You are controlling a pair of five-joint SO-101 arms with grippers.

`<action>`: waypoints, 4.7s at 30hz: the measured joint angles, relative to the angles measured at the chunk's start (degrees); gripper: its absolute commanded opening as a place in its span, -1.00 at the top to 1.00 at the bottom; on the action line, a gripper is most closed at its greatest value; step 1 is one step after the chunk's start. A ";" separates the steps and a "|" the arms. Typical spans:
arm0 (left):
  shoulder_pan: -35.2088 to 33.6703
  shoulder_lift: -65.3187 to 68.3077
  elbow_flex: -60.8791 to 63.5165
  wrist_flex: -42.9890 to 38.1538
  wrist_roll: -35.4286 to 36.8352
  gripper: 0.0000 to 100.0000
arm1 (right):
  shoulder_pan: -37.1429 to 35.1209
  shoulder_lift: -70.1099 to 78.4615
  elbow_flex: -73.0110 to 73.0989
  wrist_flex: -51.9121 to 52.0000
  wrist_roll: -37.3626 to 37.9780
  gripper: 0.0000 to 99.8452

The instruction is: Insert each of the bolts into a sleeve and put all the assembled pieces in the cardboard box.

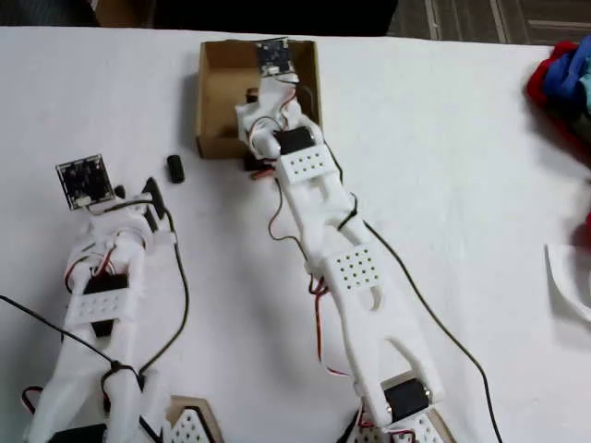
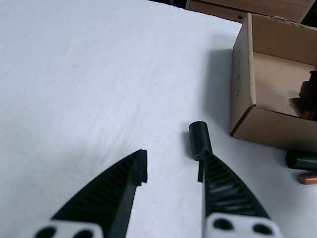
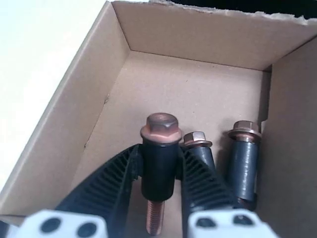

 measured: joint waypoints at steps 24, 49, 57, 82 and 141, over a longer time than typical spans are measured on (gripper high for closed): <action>-0.09 0.00 0.00 0.00 0.00 0.62 | 3.87 0.79 -0.18 -4.66 -0.18 0.96; -1.14 0.00 0.00 0.00 0.00 0.62 | 6.86 -18.02 -0.18 38.07 7.03 0.95; -10.37 0.00 -3.78 2.64 0.00 0.62 | 0.26 -18.02 -0.18 48.88 14.59 0.96; -16.35 6.42 -8.62 6.33 0.00 0.62 | -2.81 -5.27 -0.26 30.15 4.04 0.95; -16.35 9.58 -10.46 6.33 0.00 0.62 | -0.88 -3.60 -0.35 28.92 3.25 0.96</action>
